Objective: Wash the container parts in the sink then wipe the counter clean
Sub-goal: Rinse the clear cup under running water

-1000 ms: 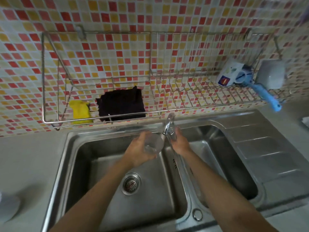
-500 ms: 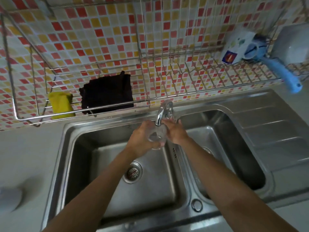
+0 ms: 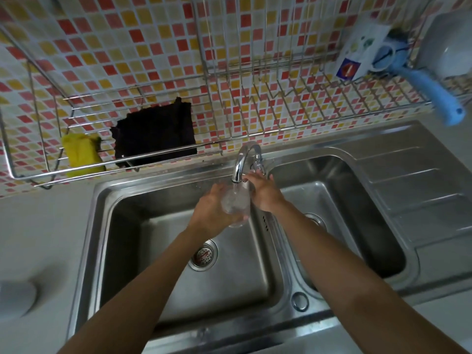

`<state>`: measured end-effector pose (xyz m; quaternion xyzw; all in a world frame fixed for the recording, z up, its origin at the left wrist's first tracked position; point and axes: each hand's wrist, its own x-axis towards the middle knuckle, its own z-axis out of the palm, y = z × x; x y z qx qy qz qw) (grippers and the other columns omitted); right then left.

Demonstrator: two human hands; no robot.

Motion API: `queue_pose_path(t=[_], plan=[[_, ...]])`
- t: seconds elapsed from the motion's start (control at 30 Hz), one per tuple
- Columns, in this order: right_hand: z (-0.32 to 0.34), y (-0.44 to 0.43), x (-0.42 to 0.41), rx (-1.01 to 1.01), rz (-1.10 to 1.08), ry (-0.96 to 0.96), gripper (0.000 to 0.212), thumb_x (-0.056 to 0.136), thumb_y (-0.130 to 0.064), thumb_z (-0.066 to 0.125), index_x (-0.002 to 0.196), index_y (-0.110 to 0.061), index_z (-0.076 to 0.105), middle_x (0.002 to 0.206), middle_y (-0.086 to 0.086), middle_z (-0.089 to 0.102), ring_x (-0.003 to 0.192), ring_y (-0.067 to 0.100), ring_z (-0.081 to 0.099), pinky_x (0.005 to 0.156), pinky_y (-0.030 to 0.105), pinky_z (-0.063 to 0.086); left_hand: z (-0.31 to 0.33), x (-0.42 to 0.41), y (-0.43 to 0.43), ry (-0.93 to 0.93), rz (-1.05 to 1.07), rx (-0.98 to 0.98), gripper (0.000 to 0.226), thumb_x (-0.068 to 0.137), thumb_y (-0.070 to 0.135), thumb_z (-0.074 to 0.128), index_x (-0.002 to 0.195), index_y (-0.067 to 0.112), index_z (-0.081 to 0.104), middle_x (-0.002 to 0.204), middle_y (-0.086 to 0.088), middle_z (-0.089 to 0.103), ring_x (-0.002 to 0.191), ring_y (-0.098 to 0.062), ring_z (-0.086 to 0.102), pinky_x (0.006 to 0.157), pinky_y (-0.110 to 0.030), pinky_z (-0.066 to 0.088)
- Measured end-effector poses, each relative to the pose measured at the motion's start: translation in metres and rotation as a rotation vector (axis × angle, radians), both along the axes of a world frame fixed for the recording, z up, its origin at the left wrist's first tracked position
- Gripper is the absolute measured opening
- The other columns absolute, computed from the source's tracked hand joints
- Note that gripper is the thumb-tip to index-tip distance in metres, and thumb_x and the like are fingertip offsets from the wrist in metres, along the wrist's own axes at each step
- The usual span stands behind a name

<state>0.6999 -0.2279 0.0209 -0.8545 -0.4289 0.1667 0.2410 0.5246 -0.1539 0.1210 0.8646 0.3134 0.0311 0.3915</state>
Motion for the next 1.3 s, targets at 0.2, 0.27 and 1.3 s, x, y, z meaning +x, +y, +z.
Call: queue_pose_path(t=[0.2,0.27,1.3], plan=[[-0.002,0.001,-0.001,0.021,-0.006,-0.006,0.047,0.086,-0.005,0.061,0.128,-0.022,0.051,0.15,0.003,0.036,0.144,0.023,0.022,0.117,0.045,0.002,-0.004,-0.002,-0.004,0.012,-0.018,0.02,0.081,0.057,0.041,0.09,0.124,0.02,0.049,0.112,0.006,0.061,0.096,-0.011,0.056,0.079,-0.02,0.041],[-0.001,-0.001,-0.001,0.03,0.015,-0.009,0.046,0.087,-0.007,0.061,0.13,-0.02,0.051,0.15,0.004,0.037,0.144,0.023,0.022,0.117,0.047,0.003,-0.003,0.002,-0.003,-0.009,0.014,0.004,0.081,0.057,0.04,0.09,0.123,0.02,0.05,0.112,0.005,0.063,0.096,-0.014,0.059,0.078,-0.02,0.042],[0.01,0.008,0.016,0.173,-0.275,0.324,0.023,0.097,-0.036,0.052,0.103,-0.014,0.058,0.09,0.001,0.06,0.081,0.018,0.056,0.063,0.024,0.039,-0.029,-0.016,0.0,-0.104,-0.031,-0.037,0.079,0.056,0.033,0.091,0.124,0.027,0.052,0.114,0.012,0.059,0.1,-0.007,0.056,0.075,-0.003,0.037]])
